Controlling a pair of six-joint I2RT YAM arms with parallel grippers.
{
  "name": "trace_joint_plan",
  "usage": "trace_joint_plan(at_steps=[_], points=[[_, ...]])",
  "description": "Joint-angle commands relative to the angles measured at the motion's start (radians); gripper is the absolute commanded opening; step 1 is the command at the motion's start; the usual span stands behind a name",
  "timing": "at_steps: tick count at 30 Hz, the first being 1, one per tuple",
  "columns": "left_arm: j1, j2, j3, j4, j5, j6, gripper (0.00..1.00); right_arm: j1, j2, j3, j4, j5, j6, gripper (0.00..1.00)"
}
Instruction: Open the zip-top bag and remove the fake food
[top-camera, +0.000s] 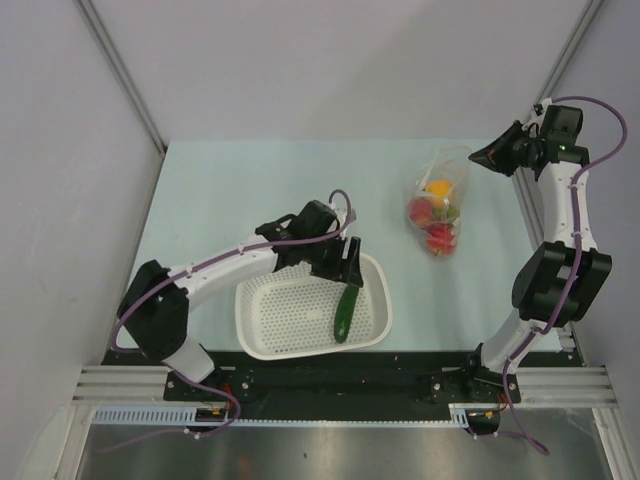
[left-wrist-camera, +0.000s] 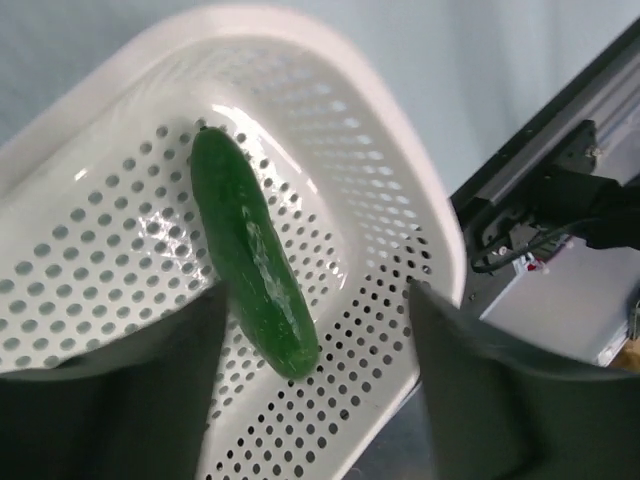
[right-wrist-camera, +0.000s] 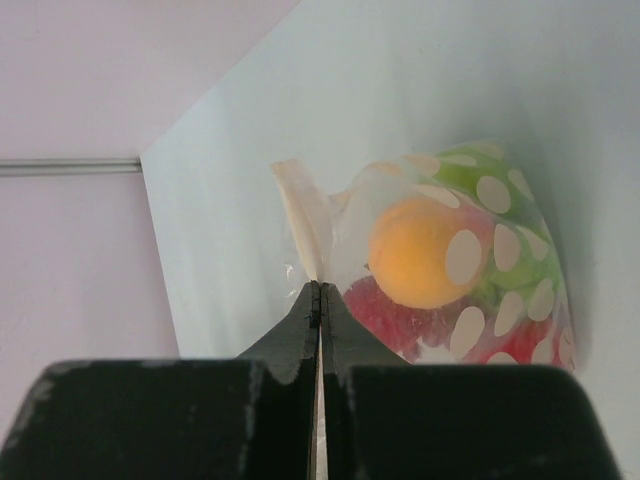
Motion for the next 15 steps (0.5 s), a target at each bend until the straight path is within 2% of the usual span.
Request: trace_joint_plan(at_steps=[1,4,7,8,12,15], points=[[-0.002,-0.040,0.198,0.054,0.059,0.049,0.86,0.007,-0.053,0.031,-0.008,0.002,-0.022,0.00],[-0.002,0.009,0.280,0.181,0.112,-0.017,0.81,0.005,-0.041,0.077,-0.059,0.020,-0.047,0.00],[-0.002,0.081,0.331,0.433,0.134,-0.113,0.67,0.005,-0.032,0.140,-0.111,0.036,-0.068,0.00],[-0.002,0.107,0.352,0.467,0.145,-0.132,0.59,0.004,-0.030,0.161,-0.119,0.034,-0.071,0.00],[-0.005,0.288,0.594,0.531,0.152,-0.158,0.52,0.013,-0.035,0.172,-0.154,0.040,-0.085,0.00],[-0.007,0.426,0.732,0.560,0.123,-0.166,0.50,0.033,-0.035,0.161,-0.174,0.051,-0.099,0.00]])
